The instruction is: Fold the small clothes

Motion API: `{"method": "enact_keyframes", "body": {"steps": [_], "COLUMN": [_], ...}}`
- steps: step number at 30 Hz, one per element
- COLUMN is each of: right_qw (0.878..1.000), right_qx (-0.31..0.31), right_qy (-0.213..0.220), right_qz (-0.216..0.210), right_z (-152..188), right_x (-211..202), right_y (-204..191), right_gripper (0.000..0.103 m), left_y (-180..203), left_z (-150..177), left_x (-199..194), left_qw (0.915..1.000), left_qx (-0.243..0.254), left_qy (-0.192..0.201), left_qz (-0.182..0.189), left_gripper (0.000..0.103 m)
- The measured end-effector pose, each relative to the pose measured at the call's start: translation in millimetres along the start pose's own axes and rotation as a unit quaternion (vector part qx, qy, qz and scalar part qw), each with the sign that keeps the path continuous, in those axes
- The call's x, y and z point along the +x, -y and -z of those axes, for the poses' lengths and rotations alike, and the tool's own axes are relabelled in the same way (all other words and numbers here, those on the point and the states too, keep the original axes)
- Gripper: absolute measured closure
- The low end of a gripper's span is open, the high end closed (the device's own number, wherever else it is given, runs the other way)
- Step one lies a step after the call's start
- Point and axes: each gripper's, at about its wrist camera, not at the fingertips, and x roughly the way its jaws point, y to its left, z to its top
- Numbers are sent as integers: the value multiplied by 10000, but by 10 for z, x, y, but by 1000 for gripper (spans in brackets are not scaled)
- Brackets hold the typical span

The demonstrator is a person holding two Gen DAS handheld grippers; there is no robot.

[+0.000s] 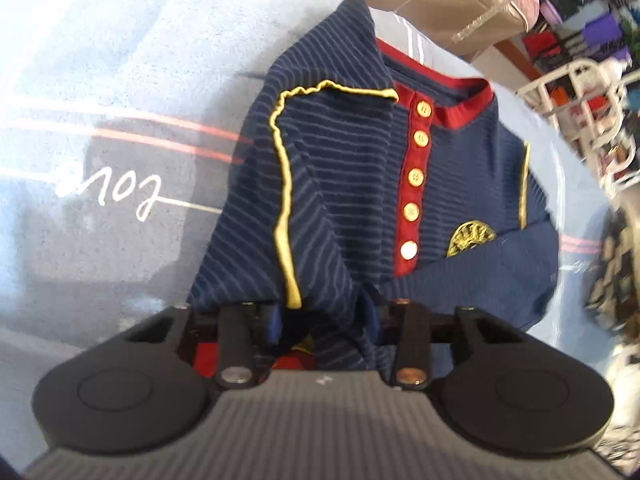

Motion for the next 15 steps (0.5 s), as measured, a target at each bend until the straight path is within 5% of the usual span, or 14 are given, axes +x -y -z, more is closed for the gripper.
{"method": "enact_keyframes", "body": {"steps": [1,2,3,8,12,15], "right_qw": [9998,9992,9979,9952,9911,9685], "right_qx": [-116,-269,-403,-911,-1267,-2358], "right_qy": [-109,-287,-500,-343,411,699], "right_qz": [-150,-104,68,-34,60,378], "right_z": [-19,-30,-39,-188,-410,-351], "right_x": [52,116,166,-250,-837,-1078], "right_y": [5,-12,-29,-181,-462,-808], "right_gripper": [19,38,95,95,96,96], "left_y": [-17,-31,-45,-323,-499,-503], "left_z": [-25,-52,-69,-197,-255,-231], "left_x": [-6,-20,-39,-204,-303,-407], "left_qw": [10000,10000,10000,9991,9985,9984], "left_qx": [-25,3,26,-318,-439,-332], "left_qy": [-7,9,27,265,313,461], "left_qz": [14,-12,-36,-110,-73,41], "left_gripper": [68,69,70,72,72,72]}}
